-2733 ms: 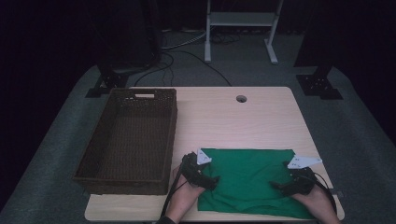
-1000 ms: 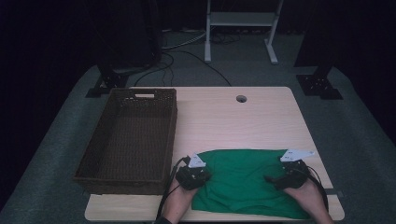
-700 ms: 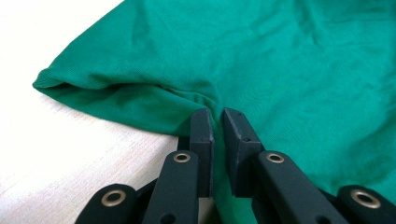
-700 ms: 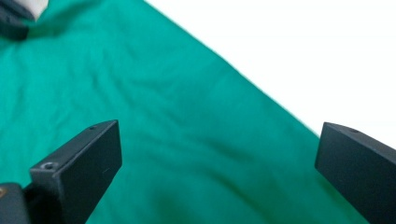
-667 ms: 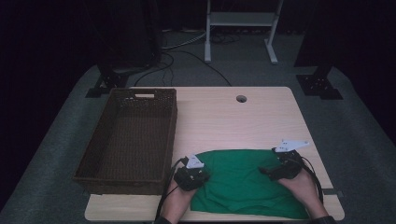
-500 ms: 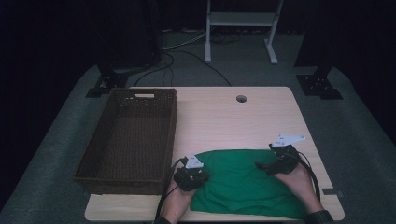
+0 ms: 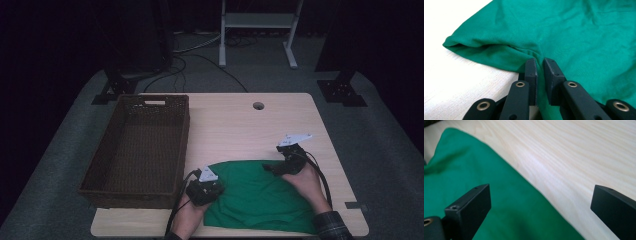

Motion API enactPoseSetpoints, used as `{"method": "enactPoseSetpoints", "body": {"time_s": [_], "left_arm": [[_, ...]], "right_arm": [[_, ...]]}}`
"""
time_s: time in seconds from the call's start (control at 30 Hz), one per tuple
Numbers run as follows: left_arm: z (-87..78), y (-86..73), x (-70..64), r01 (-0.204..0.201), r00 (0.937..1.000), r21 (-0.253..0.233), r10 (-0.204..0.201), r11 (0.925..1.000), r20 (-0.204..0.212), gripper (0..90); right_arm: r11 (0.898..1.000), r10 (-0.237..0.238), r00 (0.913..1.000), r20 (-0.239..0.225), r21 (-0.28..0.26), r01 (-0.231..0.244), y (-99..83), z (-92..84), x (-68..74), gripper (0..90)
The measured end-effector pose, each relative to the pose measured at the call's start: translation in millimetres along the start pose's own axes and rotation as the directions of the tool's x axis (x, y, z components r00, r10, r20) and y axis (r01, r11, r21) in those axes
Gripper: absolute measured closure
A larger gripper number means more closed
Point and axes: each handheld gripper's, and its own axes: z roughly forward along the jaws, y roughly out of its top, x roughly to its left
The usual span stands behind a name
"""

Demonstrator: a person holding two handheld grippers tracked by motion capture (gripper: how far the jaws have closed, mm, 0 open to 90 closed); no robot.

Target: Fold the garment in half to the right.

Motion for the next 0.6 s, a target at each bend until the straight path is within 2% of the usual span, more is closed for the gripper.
{"method": "enactPoseSetpoints", "body": {"time_s": [0.13,0.2,0.3,0.5,0.6], "left_arm": [[-0.5,-0.4,0.1,-0.003,1.0000,0.001,0.003,1.0000,-0.001,82.2],[-0.6,-0.7,0.4,-0.002,1.0000,-0.001,0.002,1.0000,0.001,82.1],[-0.7,-1.0,0.2,-0.007,1.0000,-0.002,0.007,1.0000,0.000,82.3],[-0.6,-3.3,-0.6,-0.003,1.0000,-0.023,0.003,0.9997,-0.004,83.1],[-0.7,-3.3,-0.3,0.004,1.0000,-0.024,-0.004,0.9997,-0.001,83.2]], "right_arm": [[1.000,0.009,0.9999,0.007,-0.022,-0.009,6.0,8.9,-3.8,1.7],[1.000,0.010,0.9999,0.009,0.005,-0.010,7.2,16.3,-7.5,1.7],[1.000,0.025,0.9995,0.020,0.011,-0.025,9.2,24.1,-12.3,1.6],[0.998,-0.002,0.9987,0.050,0.060,-0.001,7.0,41.9,-14.8,1.6],[0.998,0.007,0.9988,0.049,0.069,-0.010,3.9,48.5,-18.4,1.5]]}}
